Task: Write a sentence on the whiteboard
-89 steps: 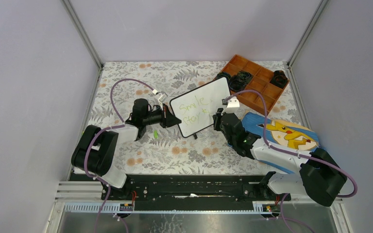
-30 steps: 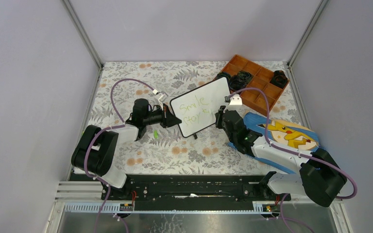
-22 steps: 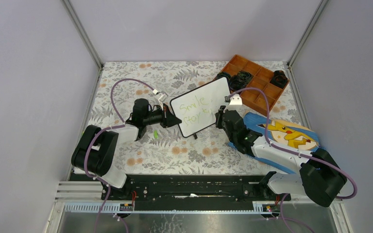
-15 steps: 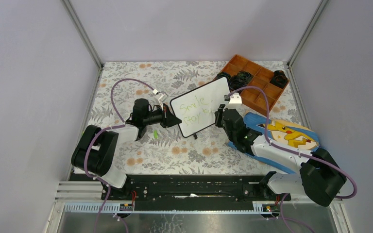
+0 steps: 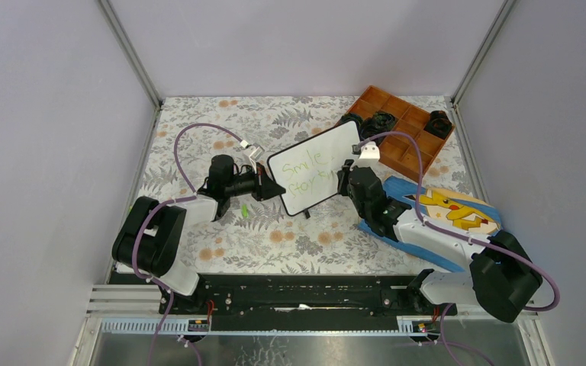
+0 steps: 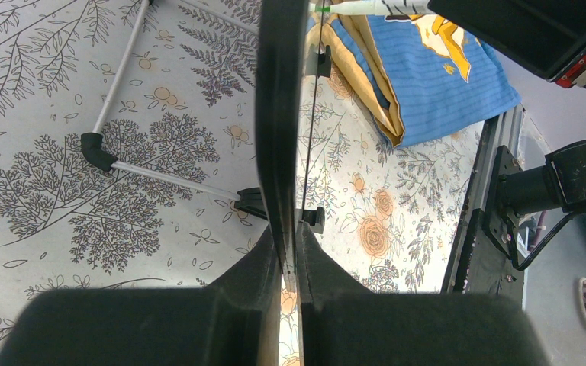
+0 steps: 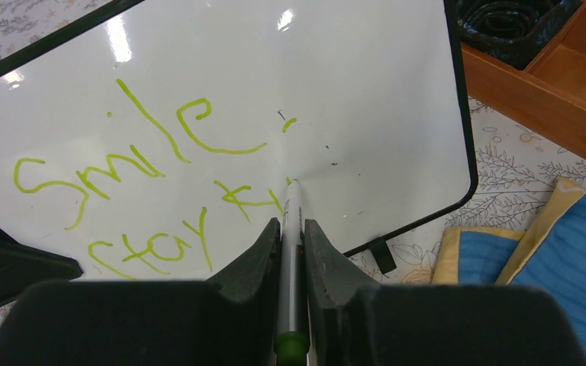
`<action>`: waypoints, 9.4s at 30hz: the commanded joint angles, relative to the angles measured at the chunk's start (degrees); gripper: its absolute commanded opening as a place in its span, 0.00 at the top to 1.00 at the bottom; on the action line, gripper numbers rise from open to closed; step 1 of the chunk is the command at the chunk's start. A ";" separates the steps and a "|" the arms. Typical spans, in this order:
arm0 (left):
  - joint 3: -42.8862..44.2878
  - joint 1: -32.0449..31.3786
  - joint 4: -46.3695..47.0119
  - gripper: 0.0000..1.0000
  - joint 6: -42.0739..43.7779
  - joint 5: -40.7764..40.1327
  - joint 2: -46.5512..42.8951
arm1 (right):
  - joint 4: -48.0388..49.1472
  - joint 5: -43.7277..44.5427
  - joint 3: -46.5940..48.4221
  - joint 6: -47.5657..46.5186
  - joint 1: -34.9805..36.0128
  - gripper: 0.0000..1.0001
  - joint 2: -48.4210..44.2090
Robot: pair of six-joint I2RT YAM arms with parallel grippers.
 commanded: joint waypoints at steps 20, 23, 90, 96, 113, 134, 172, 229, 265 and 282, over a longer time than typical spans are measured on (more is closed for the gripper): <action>-0.71 -1.20 -7.32 1.00 4.24 -3.92 1.62 | 0.19 1.44 0.52 0.57 -1.90 1.00 -0.38; -0.76 -1.19 -7.32 1.00 4.32 -4.03 1.52 | -0.19 1.44 0.04 0.89 -1.90 1.00 -0.46; -0.67 -1.53 -7.85 1.00 4.68 -4.45 1.48 | 3.38 5.97 4.71 1.21 -4.45 1.00 0.56; -0.61 -1.50 -7.91 1.00 4.66 -4.37 1.45 | 2.19 5.79 3.50 1.94 -4.52 1.00 0.40; -0.58 -1.59 -7.76 1.00 4.50 -4.38 1.23 | -2.07 5.26 -0.62 4.06 -4.53 1.00 -1.62; -0.58 -1.99 -7.92 1.00 4.68 -4.67 1.19 | 6.88 3.82 -2.07 3.16 -4.53 1.00 -7.03; -0.61 -2.14 -8.46 1.00 5.12 -5.23 0.60 | 6.50 1.03 -0.44 5.43 -6.90 1.00 -0.82; -0.58 -2.50 -8.81 1.00 5.38 -5.36 0.64 | 5.66 -7.04 -2.28 6.21 -6.74 1.00 -2.53; -0.58 -2.80 -9.25 1.00 5.73 -5.60 0.45 | 0.30 1.80 2.36 5.36 -7.22 1.00 1.28; -0.49 -3.04 -9.69 1.00 5.99 -5.90 0.51 | 1.45 2.07 3.05 4.06 -7.42 1.00 -0.41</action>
